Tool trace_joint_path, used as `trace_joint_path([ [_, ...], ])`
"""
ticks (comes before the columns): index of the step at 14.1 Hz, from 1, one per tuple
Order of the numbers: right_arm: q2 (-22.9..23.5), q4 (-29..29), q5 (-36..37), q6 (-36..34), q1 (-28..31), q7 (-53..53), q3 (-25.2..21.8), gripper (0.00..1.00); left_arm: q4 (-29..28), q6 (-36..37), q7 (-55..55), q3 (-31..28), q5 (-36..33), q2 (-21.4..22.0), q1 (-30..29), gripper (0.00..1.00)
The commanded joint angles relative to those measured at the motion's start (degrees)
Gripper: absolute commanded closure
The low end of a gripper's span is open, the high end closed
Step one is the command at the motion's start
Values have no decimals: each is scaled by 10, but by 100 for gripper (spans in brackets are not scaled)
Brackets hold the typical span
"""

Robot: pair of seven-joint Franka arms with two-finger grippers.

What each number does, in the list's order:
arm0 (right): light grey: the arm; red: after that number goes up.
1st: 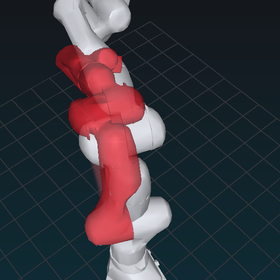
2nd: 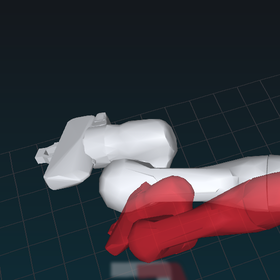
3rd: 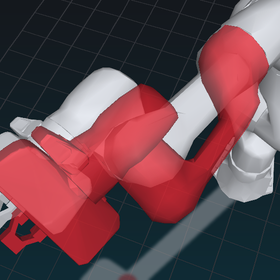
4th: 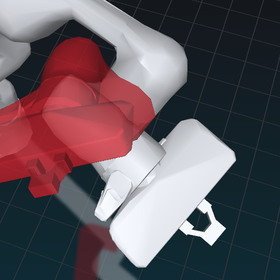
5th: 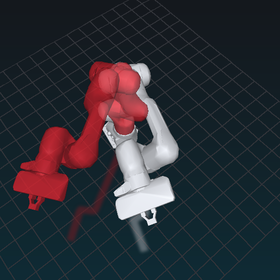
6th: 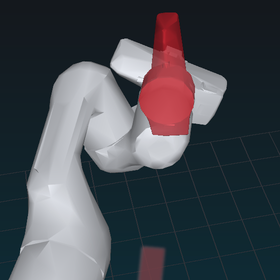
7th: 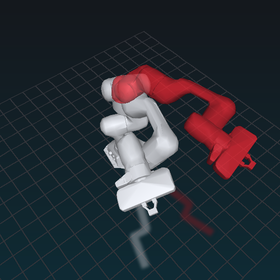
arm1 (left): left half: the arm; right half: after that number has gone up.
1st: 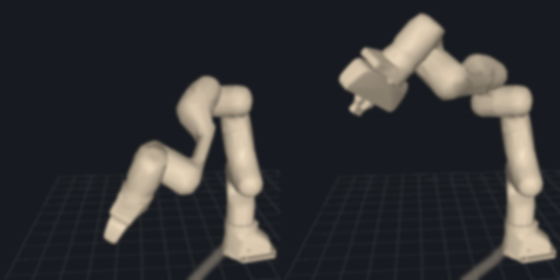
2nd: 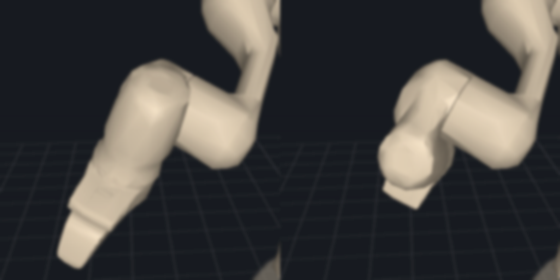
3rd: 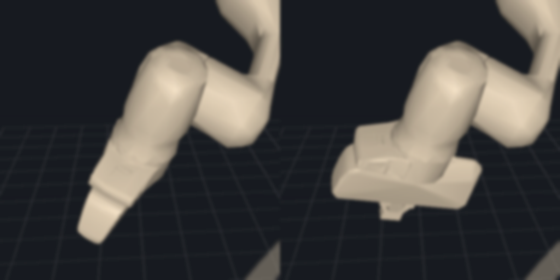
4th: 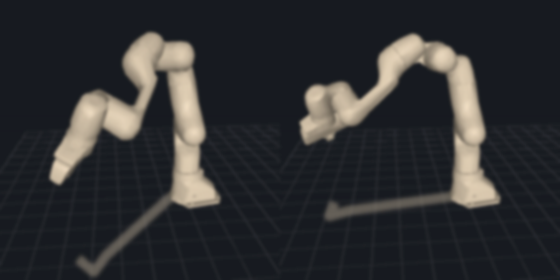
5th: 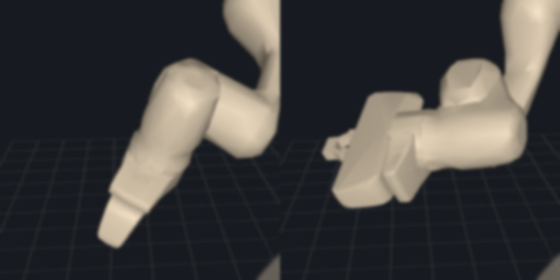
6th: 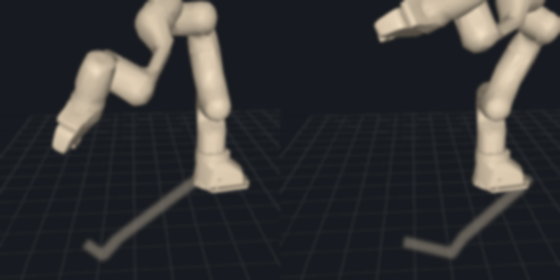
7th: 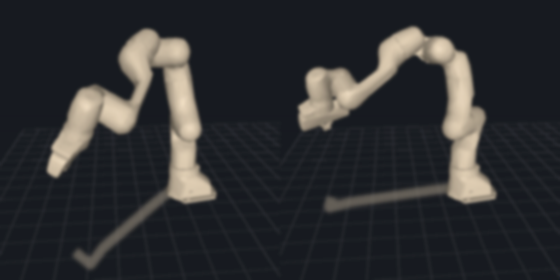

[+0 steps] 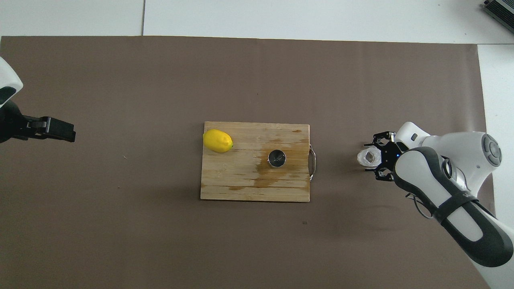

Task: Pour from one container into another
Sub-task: 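Open the right gripper and withdraw it from the white cup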

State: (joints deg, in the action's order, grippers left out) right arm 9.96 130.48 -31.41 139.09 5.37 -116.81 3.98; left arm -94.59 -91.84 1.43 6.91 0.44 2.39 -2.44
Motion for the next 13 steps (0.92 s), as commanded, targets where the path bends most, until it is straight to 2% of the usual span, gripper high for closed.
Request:
trace_joint_path([
  [1,-39,0,-18,-43,11,-11,1,0,-10,3,9,2,8,13,-6,0],
  [5,-93,-4,0,-120,29,13,-5,0,-10,4,9,2,8,13,-6,0],
  [7,-107,-27,45,-144,36,63,-4,0,-10,3,9,2,8,13,-6,0],
  [13,-127,-110,175,-157,21,350,4,0,-10,3,9,2,8,13,-6,0],
])
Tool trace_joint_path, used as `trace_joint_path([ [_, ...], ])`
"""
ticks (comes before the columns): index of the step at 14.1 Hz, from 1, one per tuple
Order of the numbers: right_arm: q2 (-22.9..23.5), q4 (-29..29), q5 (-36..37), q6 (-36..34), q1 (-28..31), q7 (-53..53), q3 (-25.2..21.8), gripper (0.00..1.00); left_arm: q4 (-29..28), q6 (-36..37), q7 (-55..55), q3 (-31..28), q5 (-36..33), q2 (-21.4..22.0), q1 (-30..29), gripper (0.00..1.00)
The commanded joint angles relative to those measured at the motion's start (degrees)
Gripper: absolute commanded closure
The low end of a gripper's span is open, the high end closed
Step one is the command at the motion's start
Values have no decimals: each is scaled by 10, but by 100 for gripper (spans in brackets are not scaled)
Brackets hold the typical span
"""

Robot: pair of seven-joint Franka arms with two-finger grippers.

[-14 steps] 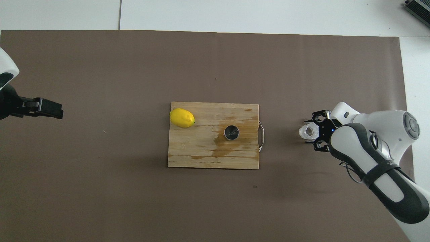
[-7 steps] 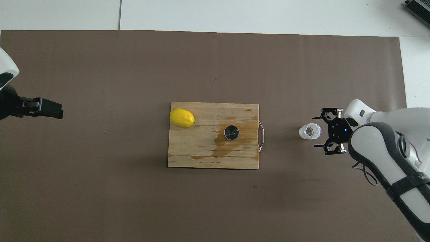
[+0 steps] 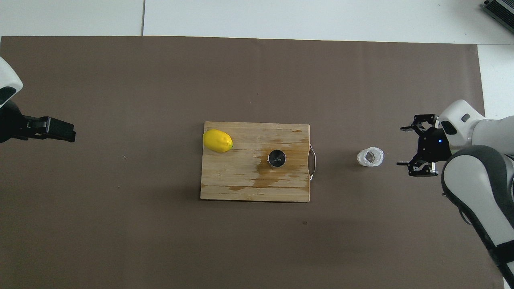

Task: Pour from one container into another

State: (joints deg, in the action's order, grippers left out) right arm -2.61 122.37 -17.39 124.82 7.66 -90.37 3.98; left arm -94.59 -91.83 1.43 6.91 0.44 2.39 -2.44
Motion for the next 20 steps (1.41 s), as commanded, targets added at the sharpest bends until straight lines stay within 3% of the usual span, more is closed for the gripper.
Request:
trace_joint_path([
  [1,-1,-51,55,-19,-3,150,5,0,-10,4,9,2,8,13,-6,0],
  [7,4,-185,131,-146,-12,589,11,0,-10,3,9,2,8,13,-6,0],
  [12,22,-314,199,-285,-62,921,11,0,-10,3,9,2,8,13,-6,0],
  [15,16,-329,192,-333,-61,1012,13,0,-10,4,9,2,8,13,-6,0],
  [20,4,-303,189,-346,-61,1024,13,0,-10,4,9,2,8,13,-6,0],
])
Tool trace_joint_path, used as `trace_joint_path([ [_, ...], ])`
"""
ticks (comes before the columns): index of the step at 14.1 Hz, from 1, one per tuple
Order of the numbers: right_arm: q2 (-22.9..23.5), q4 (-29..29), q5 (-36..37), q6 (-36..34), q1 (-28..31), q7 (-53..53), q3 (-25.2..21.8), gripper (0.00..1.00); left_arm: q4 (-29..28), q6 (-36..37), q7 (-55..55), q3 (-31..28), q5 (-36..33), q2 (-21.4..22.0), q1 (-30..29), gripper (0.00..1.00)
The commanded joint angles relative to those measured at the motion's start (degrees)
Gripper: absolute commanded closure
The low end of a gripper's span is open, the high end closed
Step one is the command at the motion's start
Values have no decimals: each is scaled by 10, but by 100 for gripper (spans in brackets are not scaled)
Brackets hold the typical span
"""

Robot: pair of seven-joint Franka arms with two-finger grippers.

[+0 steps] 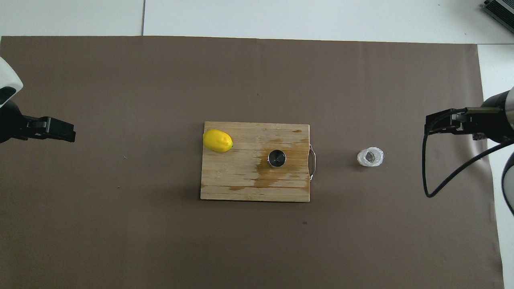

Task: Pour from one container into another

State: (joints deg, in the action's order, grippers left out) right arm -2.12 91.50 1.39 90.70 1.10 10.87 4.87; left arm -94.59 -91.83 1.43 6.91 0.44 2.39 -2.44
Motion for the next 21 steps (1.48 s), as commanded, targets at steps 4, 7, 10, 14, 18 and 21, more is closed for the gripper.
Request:
trace_joint_path([
  [4,-5,10,1,-6,5,12,4,0,-10,4,9,2,8,13,-6,0],
  [7,-4,9,1,1,5,11,4,0,-10,4,9,2,8,13,-6,0],
  [10,-3,5,1,-2,12,6,1,0,-10,3,9,2,8,13,-6,0],
  [14,-7,5,-2,-8,30,1,-2,0,-10,4,9,2,8,13,-6,0],
  [18,-4,3,-2,-28,6,-31,-56,0,-10,4,9,2,8,13,-6,0],
  [21,-5,2,-9,-27,8,-37,-58,0,-10,3,9,2,8,13,-6,0],
])
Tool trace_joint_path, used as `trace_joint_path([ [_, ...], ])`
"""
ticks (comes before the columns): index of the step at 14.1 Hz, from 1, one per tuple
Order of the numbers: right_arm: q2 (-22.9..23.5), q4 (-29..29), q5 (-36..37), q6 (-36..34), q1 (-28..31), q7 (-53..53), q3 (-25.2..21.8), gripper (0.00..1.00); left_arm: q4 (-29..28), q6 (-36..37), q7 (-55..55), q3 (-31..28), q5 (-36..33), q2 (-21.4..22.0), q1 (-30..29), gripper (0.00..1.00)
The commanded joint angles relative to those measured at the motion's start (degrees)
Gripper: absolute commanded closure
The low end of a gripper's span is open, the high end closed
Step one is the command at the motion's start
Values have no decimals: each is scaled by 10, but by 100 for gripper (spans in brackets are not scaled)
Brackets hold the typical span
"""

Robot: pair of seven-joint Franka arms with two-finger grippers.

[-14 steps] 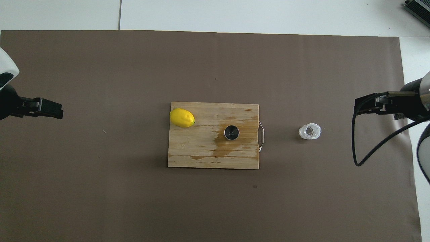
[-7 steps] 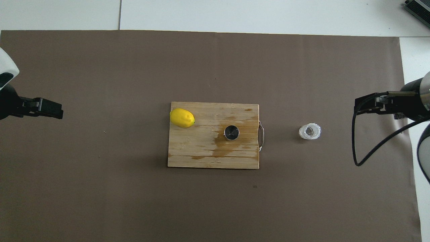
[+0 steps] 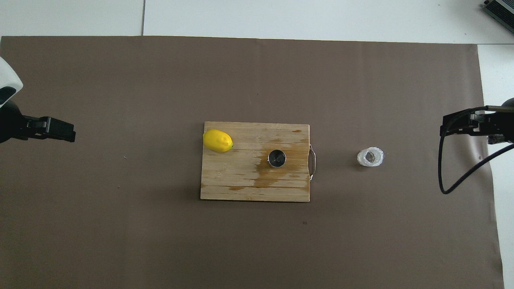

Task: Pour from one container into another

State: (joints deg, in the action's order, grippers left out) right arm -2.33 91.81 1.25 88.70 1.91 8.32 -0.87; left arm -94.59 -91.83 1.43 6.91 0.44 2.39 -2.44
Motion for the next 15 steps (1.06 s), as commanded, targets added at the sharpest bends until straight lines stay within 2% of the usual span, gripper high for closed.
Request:
trace_joint_path([
  [1,-5,-1,-8,-6,4,-11,2,0,-10,4,9,2,8,13,-6,0],
  [4,-5,-5,-7,-6,30,-9,41,0,-10,3,9,2,8,13,-6,0],
  [15,-3,-5,-5,-6,19,-4,38,0,-10,4,9,2,8,13,-6,0],
])
